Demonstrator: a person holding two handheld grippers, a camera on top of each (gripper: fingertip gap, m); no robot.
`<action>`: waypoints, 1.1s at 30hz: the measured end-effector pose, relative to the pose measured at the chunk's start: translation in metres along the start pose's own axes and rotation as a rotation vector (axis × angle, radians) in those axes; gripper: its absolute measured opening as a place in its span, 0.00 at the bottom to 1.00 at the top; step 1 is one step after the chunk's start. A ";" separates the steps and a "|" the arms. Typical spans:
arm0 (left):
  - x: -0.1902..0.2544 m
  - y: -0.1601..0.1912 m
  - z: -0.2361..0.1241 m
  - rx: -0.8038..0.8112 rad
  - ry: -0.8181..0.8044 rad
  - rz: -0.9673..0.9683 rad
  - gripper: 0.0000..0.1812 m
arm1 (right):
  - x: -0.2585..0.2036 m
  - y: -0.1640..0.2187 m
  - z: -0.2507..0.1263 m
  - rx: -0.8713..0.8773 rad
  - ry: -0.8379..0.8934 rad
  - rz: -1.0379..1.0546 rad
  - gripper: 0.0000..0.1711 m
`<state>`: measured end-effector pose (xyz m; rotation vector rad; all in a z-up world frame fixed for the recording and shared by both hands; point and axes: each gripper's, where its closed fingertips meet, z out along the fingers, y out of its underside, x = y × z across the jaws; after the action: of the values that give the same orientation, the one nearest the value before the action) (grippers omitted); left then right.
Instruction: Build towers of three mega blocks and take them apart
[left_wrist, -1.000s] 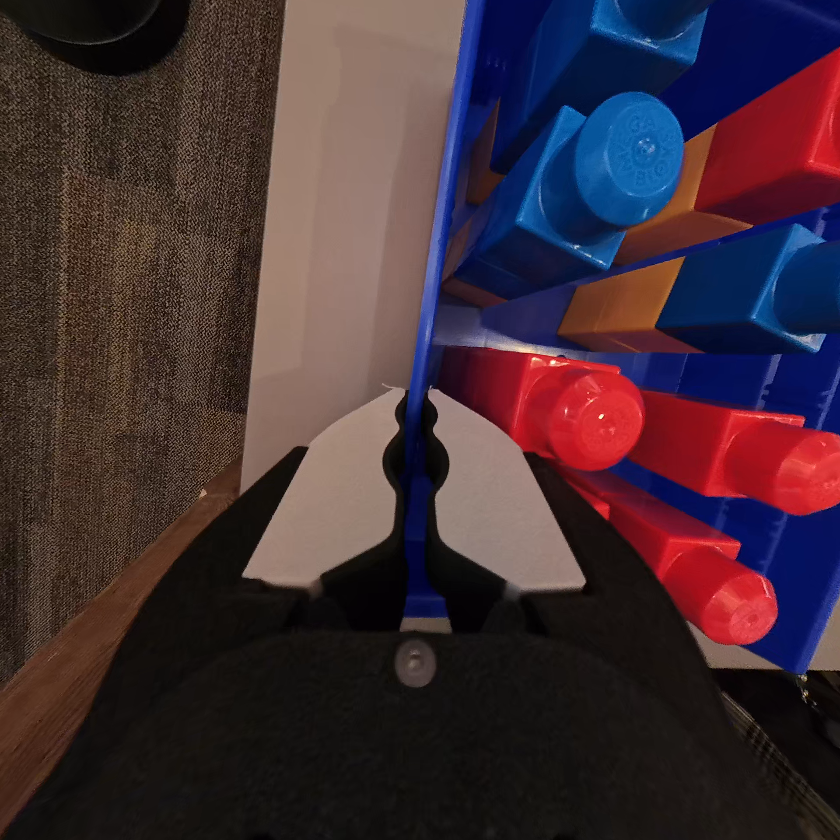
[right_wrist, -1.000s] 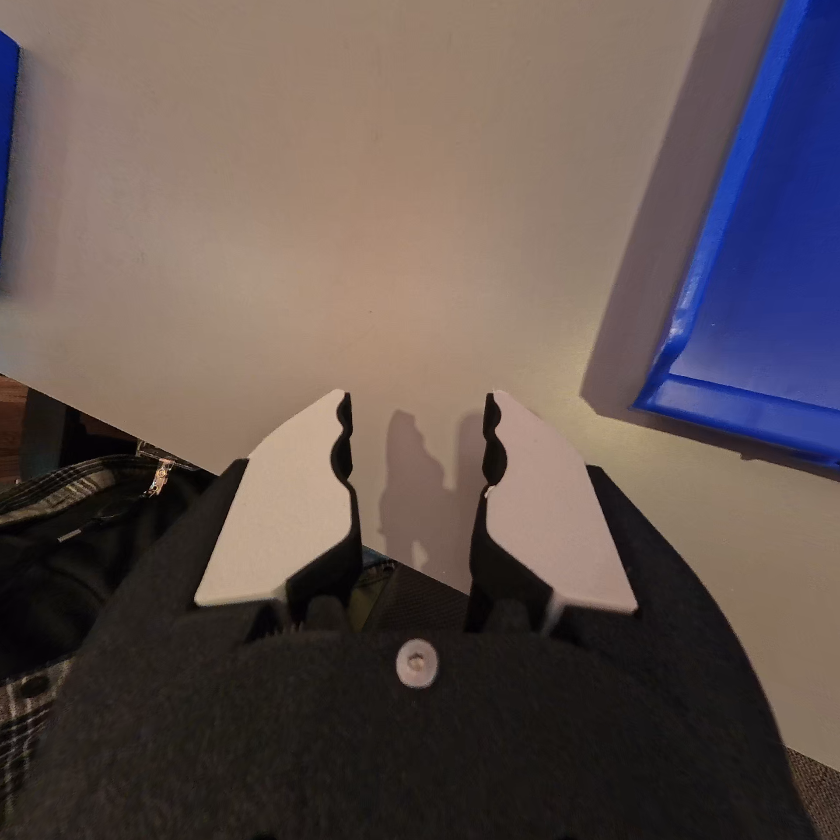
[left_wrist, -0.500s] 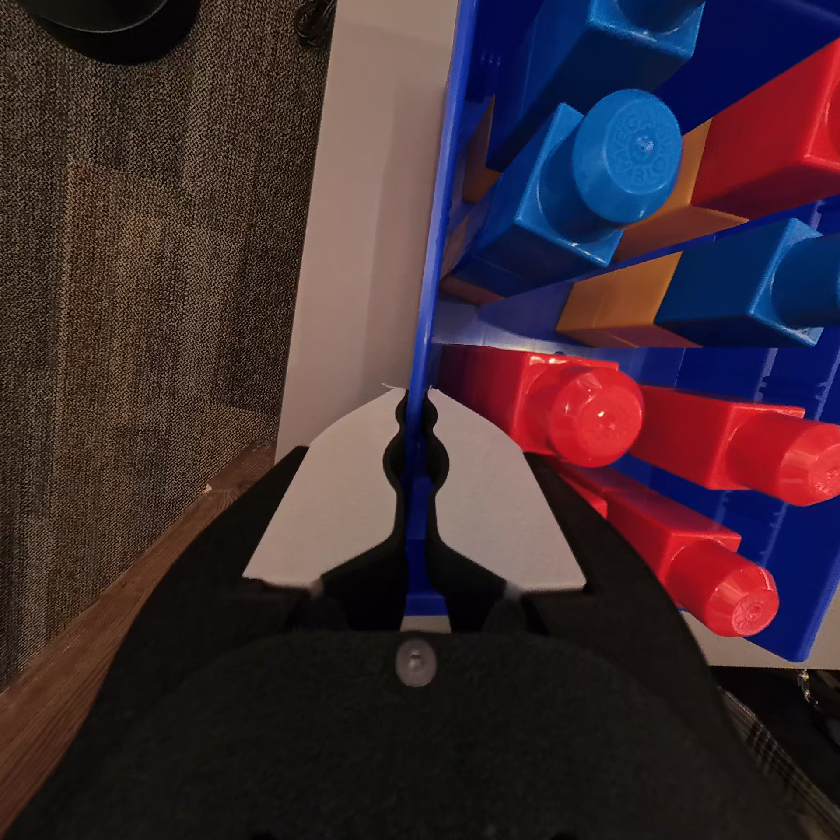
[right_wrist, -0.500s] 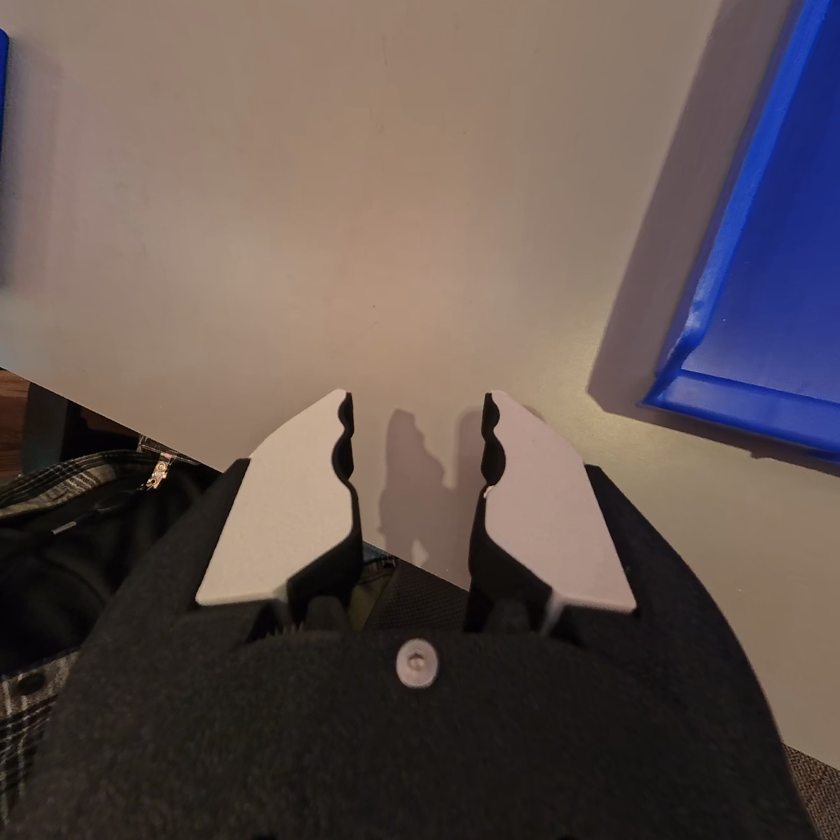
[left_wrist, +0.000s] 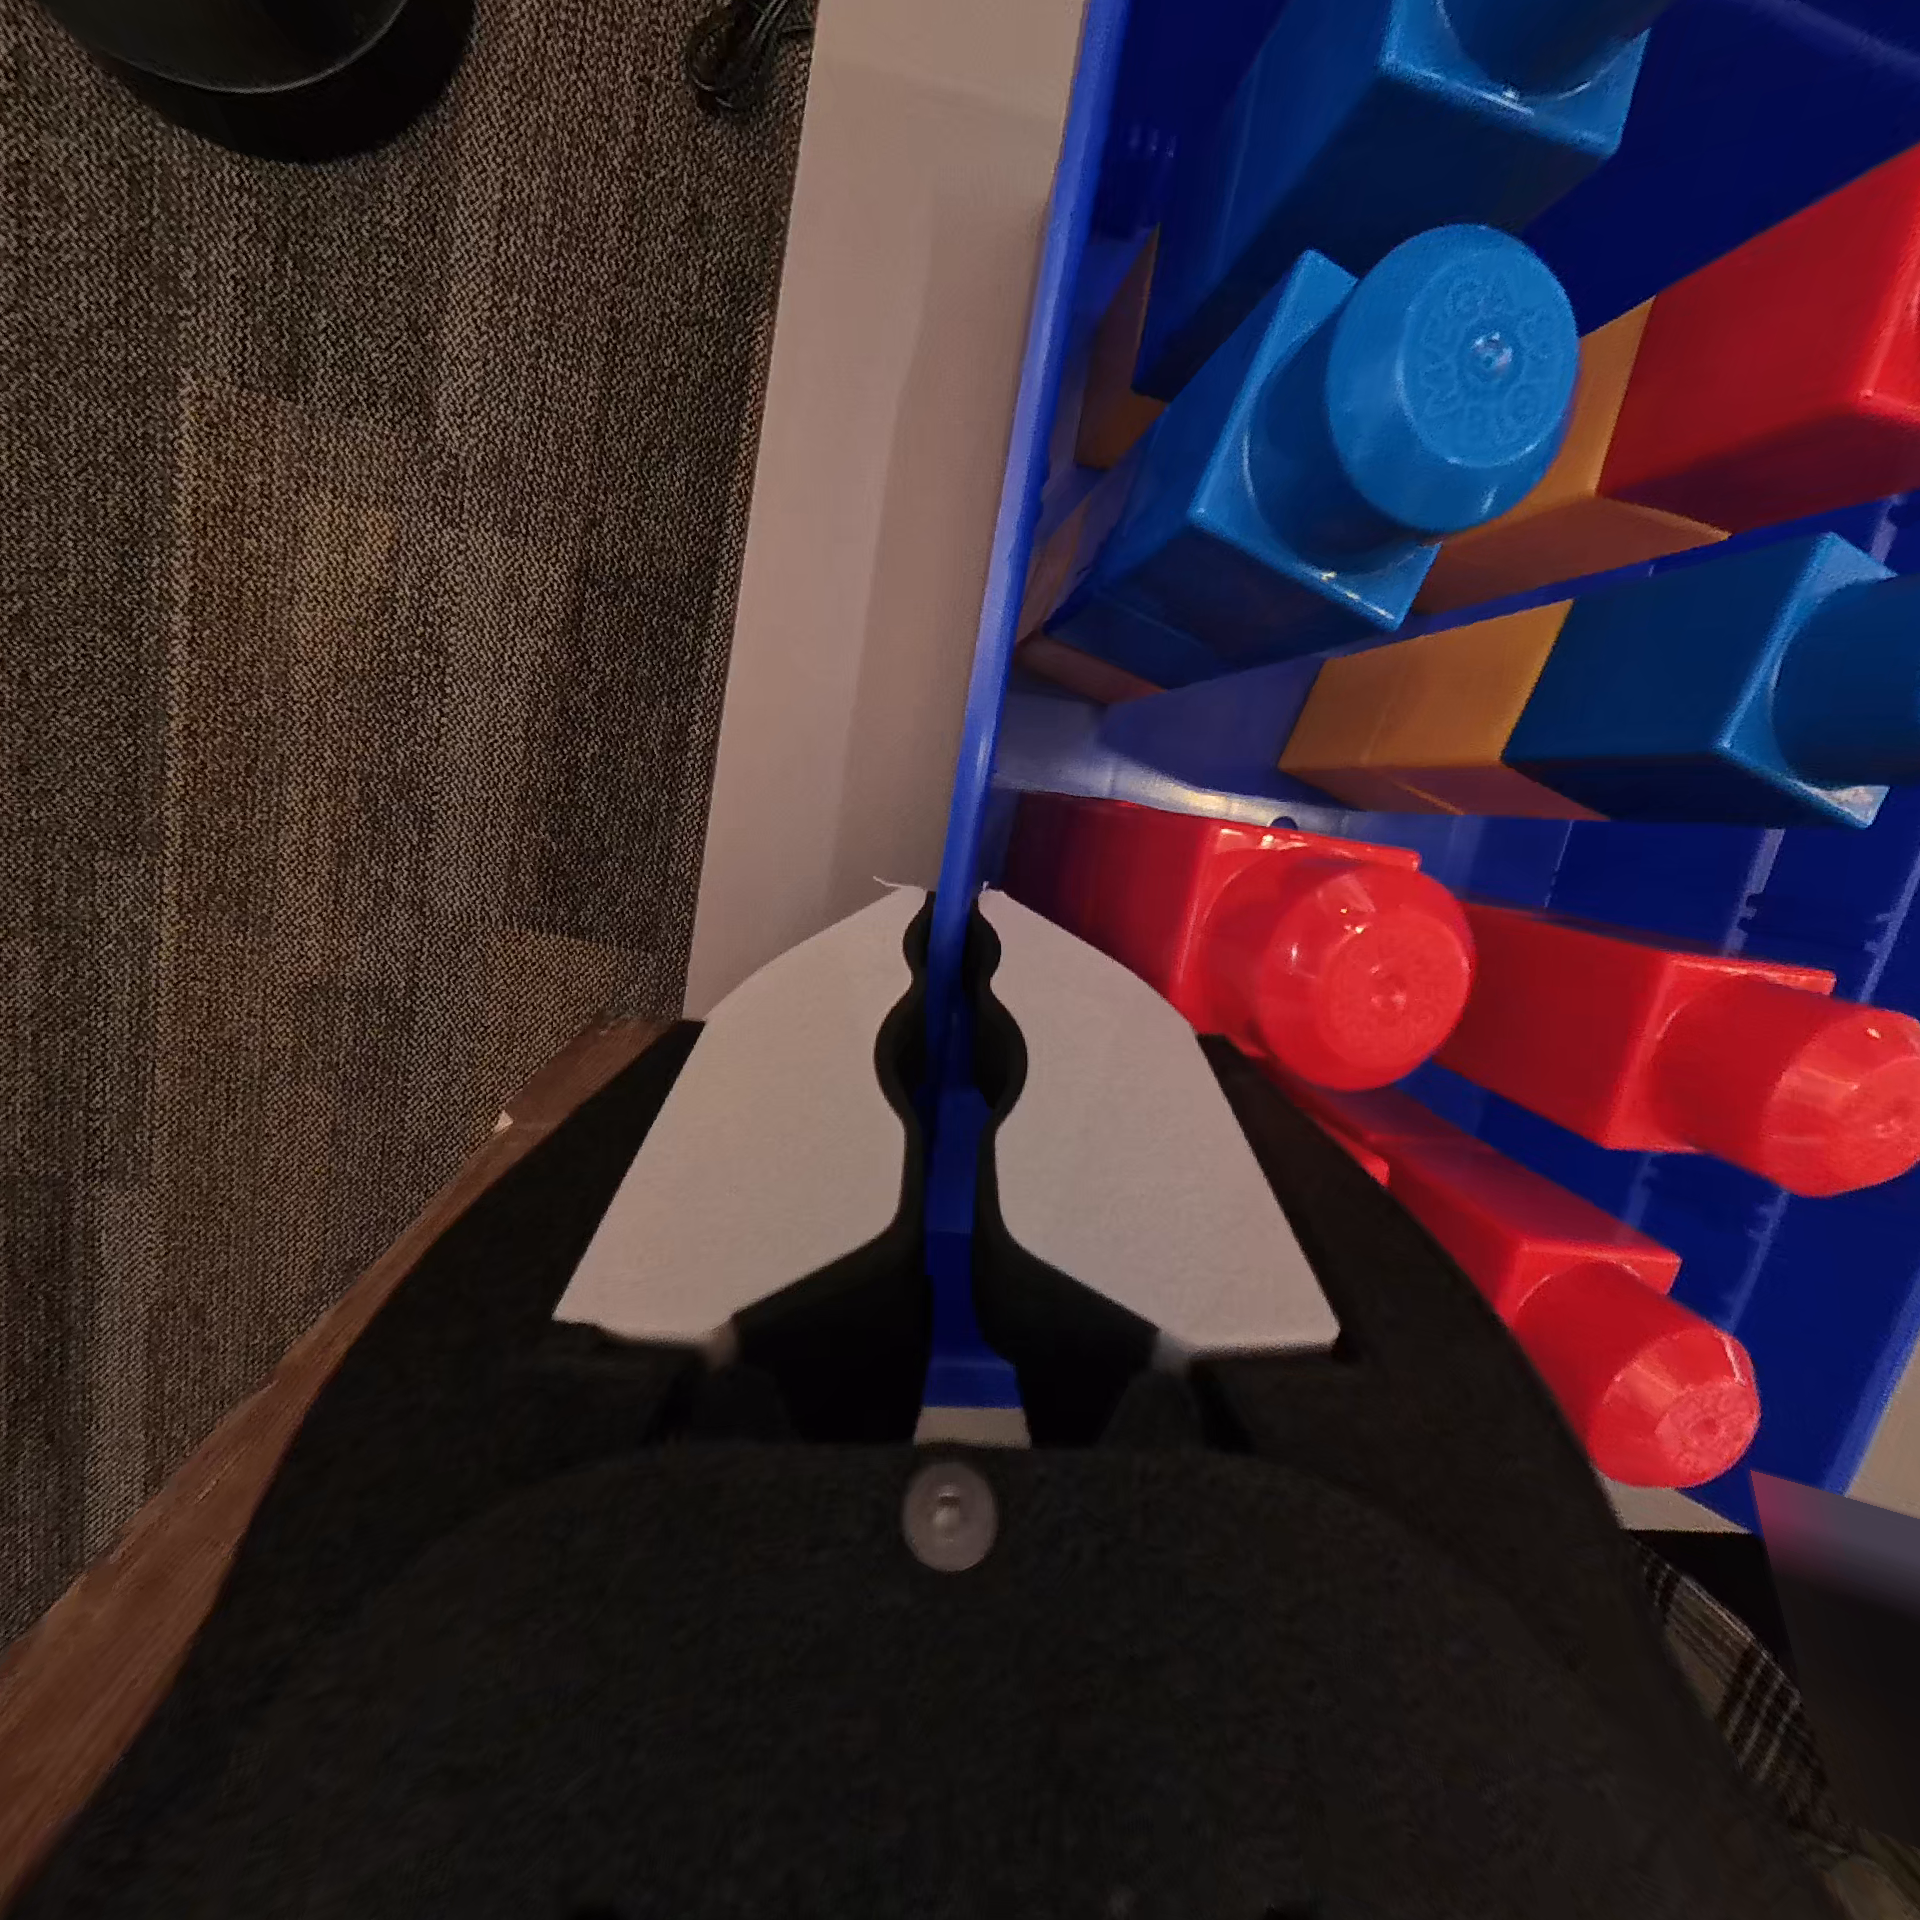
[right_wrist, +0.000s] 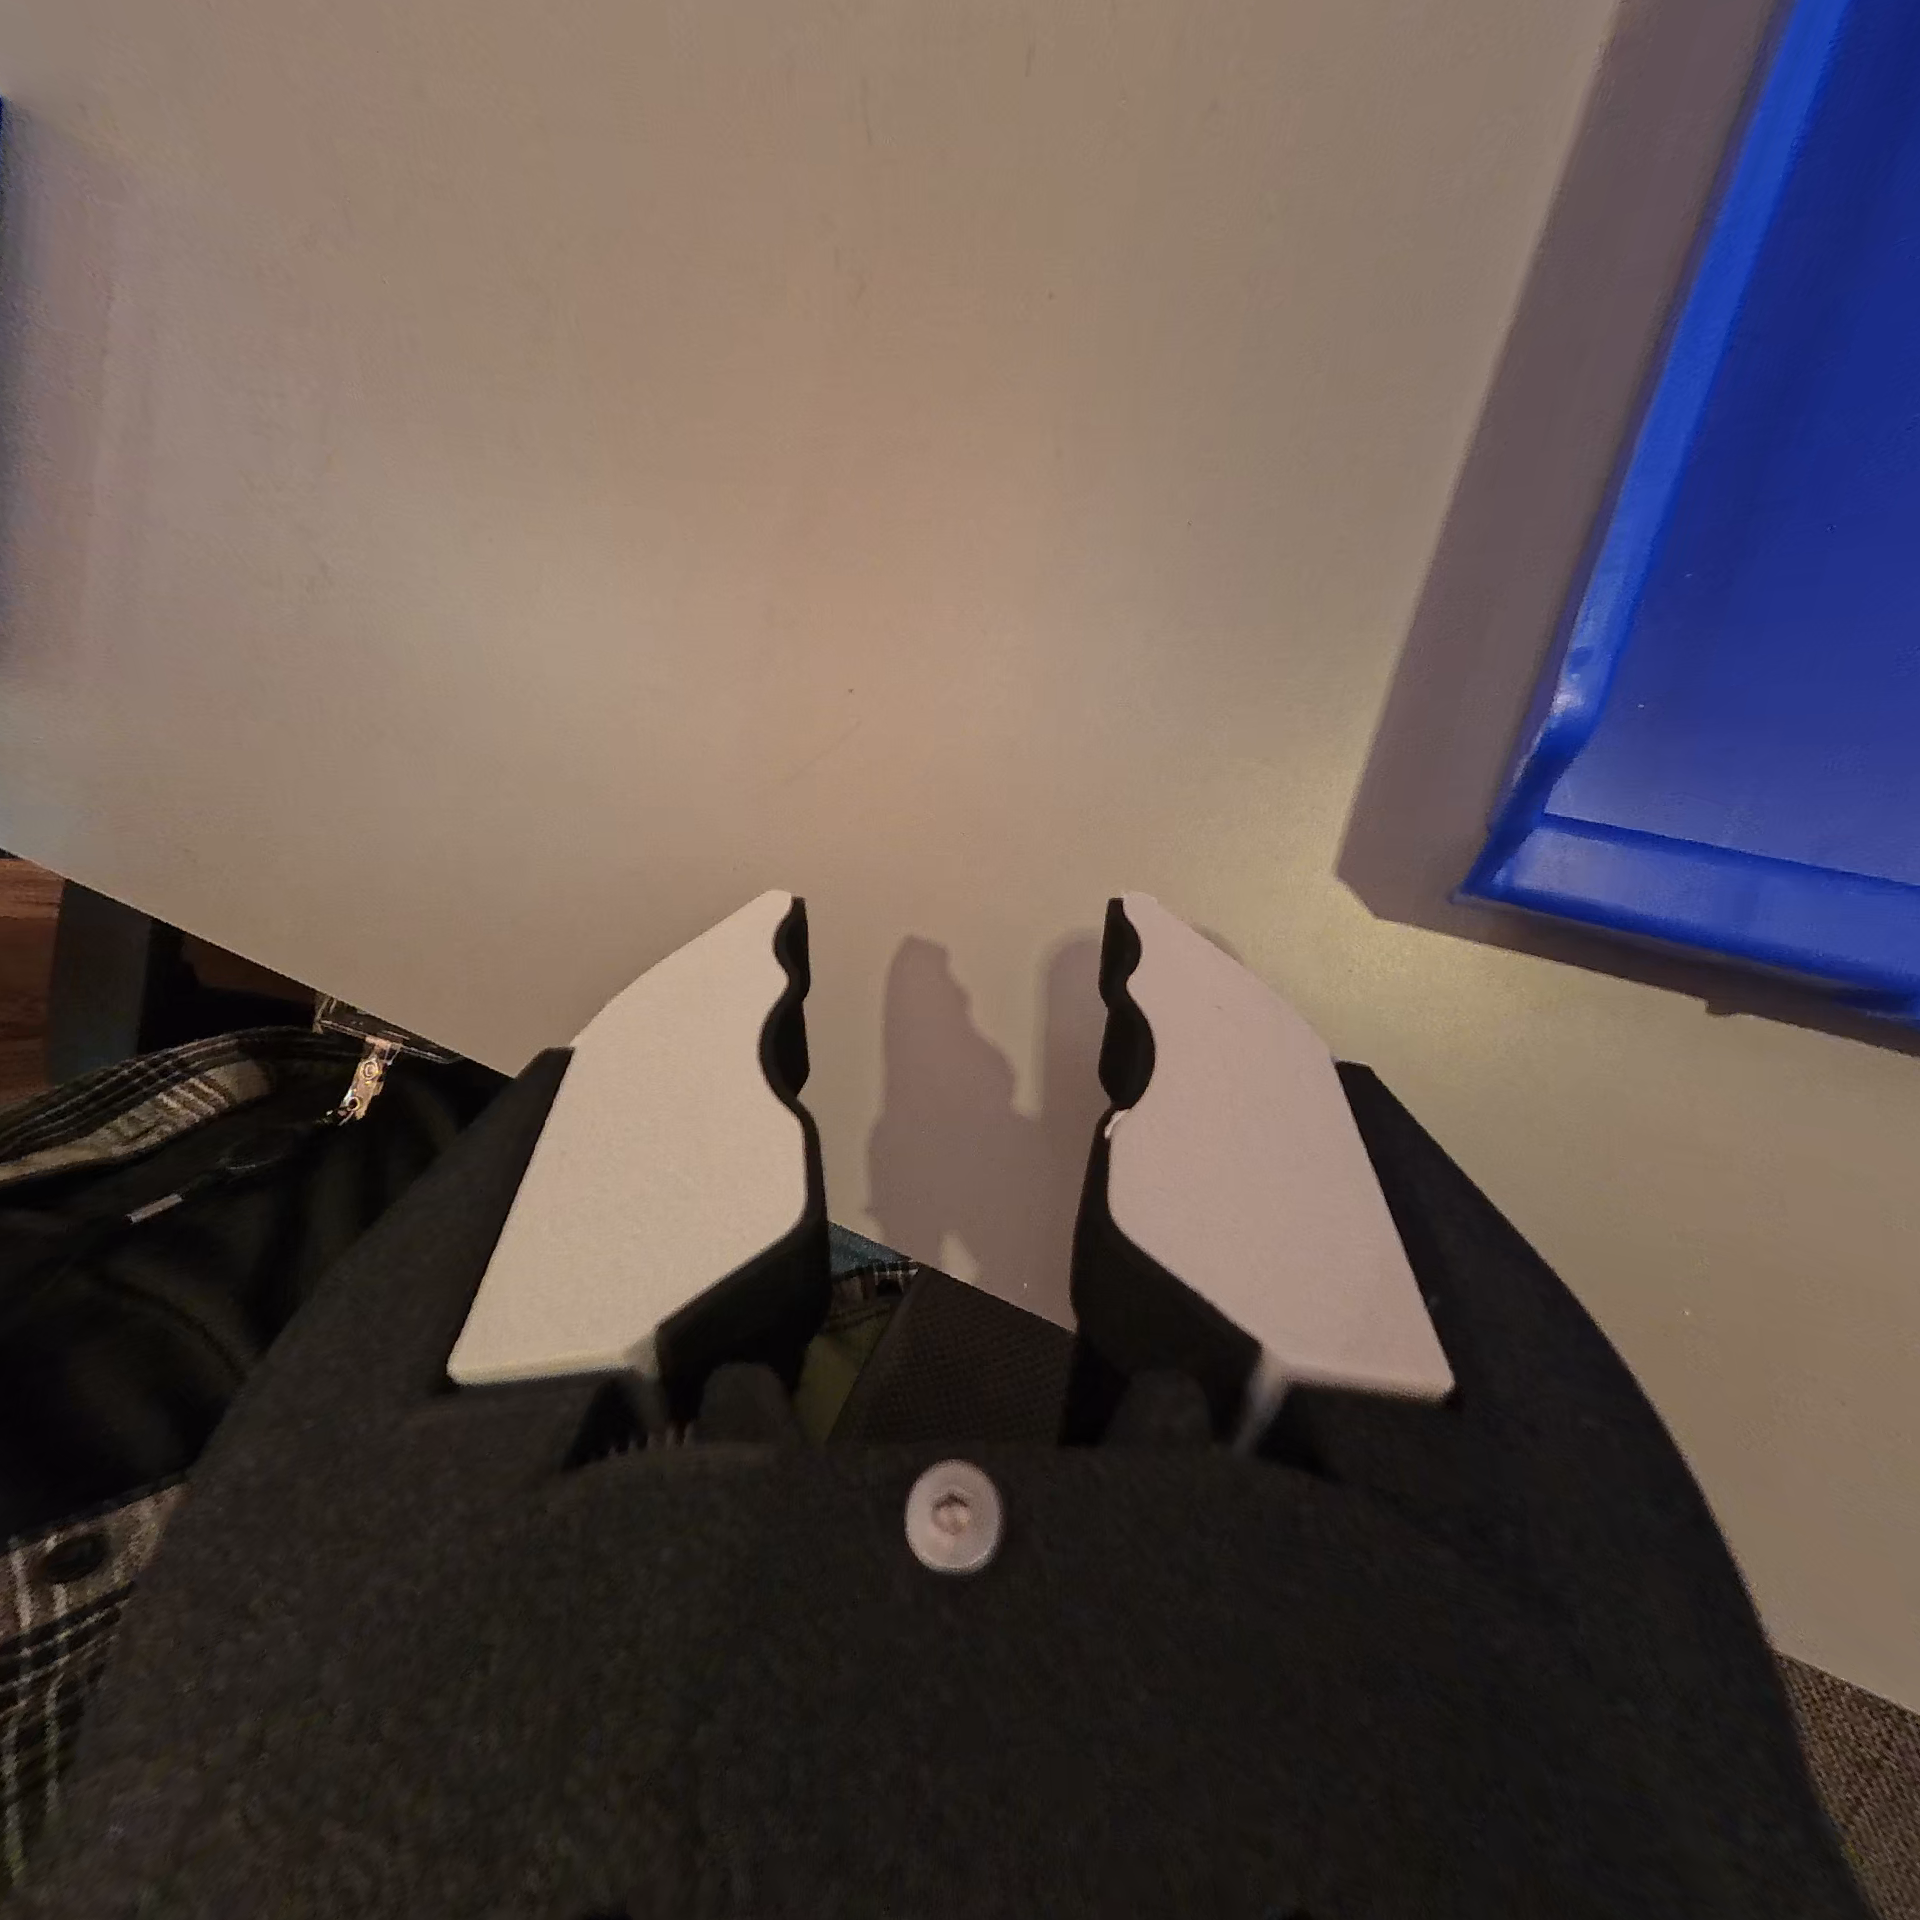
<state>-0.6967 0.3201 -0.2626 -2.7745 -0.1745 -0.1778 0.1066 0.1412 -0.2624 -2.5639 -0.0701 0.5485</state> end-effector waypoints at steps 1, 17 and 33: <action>-0.001 -0.001 0.000 0.000 -0.002 -0.002 0.02 | 0.000 0.000 0.000 0.001 0.001 0.001 0.31; -0.012 -0.017 0.004 0.027 -0.020 -0.028 0.02 | -0.005 0.002 0.001 -0.015 0.008 -0.008 0.31; -0.016 -0.031 0.009 0.029 -0.019 0.003 0.02 | -0.007 0.002 0.011 -0.040 0.002 0.004 0.31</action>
<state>-0.7159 0.3506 -0.2630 -2.7481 -0.1768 -0.1472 0.0961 0.1434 -0.2699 -2.6038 -0.0762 0.5515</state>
